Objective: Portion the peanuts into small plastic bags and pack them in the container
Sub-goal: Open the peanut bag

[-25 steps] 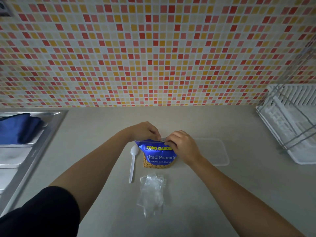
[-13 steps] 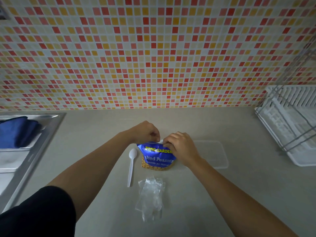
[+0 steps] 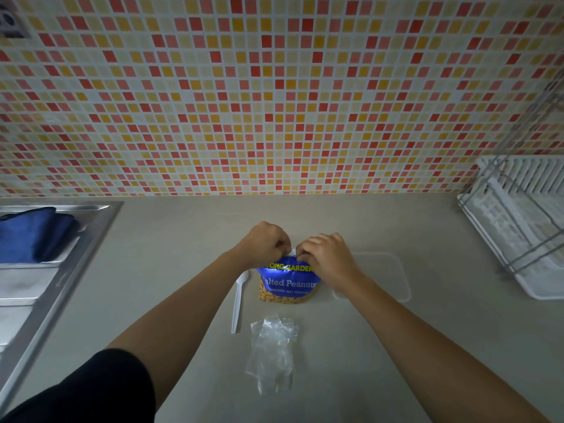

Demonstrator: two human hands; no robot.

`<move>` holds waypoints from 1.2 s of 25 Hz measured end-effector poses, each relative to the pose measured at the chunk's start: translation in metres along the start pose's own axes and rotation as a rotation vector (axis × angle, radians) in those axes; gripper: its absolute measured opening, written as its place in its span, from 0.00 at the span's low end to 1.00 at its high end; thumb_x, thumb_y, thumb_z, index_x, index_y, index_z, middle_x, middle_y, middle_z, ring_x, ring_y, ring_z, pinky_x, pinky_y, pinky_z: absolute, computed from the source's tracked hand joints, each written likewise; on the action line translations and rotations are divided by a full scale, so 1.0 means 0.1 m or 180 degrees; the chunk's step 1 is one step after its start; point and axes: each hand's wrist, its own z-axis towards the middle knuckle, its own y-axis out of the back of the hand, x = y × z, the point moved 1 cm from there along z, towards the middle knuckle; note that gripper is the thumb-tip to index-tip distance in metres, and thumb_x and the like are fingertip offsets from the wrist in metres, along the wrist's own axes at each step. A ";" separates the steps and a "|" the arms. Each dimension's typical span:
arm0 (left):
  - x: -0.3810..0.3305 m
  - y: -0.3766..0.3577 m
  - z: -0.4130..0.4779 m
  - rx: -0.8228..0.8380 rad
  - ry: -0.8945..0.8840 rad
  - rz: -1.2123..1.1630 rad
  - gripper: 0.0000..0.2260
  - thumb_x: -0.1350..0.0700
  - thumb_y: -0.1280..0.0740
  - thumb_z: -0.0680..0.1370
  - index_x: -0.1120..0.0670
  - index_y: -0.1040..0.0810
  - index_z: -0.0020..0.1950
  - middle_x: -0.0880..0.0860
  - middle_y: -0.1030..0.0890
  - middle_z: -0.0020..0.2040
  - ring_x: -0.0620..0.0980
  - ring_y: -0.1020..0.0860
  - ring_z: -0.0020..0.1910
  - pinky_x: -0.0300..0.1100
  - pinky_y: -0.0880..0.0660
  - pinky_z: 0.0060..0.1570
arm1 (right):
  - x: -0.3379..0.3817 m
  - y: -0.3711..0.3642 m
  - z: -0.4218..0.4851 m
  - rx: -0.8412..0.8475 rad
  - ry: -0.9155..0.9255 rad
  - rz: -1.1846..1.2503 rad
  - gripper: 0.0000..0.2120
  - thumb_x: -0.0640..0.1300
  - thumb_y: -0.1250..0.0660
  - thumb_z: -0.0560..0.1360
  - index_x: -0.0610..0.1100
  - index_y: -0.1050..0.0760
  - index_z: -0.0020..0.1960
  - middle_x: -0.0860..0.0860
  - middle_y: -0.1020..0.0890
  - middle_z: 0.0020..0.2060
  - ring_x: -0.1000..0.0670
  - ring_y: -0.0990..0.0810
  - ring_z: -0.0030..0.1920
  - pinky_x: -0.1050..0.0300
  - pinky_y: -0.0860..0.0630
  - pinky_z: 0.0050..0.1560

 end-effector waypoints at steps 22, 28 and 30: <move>0.00 0.17 -0.15 -0.0442 0.0247 -0.0290 0.10 0.53 0.35 0.76 0.52 0.23 0.57 0.51 0.22 0.53 0.49 0.26 0.50 0.43 0.29 0.52 | 0.05 0.37 -0.19 0.0069 -0.0793 0.1720 0.06 0.47 0.31 0.72 0.49 0.20 0.49 0.54 0.26 0.55 0.58 0.28 0.59 0.63 0.32 0.58; -0.01 0.17 -0.33 0.0236 0.1019 -0.0531 0.15 0.56 0.32 0.72 0.58 0.21 0.58 0.59 0.19 0.52 0.56 0.22 0.52 0.40 0.28 0.44 | 0.04 0.34 -0.10 0.0815 -0.1260 0.2000 0.21 0.42 0.29 0.71 0.44 0.27 0.63 0.51 0.24 0.59 0.53 0.26 0.59 0.63 0.32 0.56; -0.03 0.18 -0.35 0.0205 0.1043 -0.0537 0.18 0.55 0.30 0.71 0.56 0.23 0.60 0.57 0.20 0.54 0.55 0.23 0.53 0.41 0.27 0.46 | 0.05 0.37 -0.11 0.0859 -0.1283 0.2011 0.26 0.42 0.27 0.69 0.44 0.29 0.65 0.53 0.27 0.58 0.54 0.28 0.59 0.62 0.33 0.58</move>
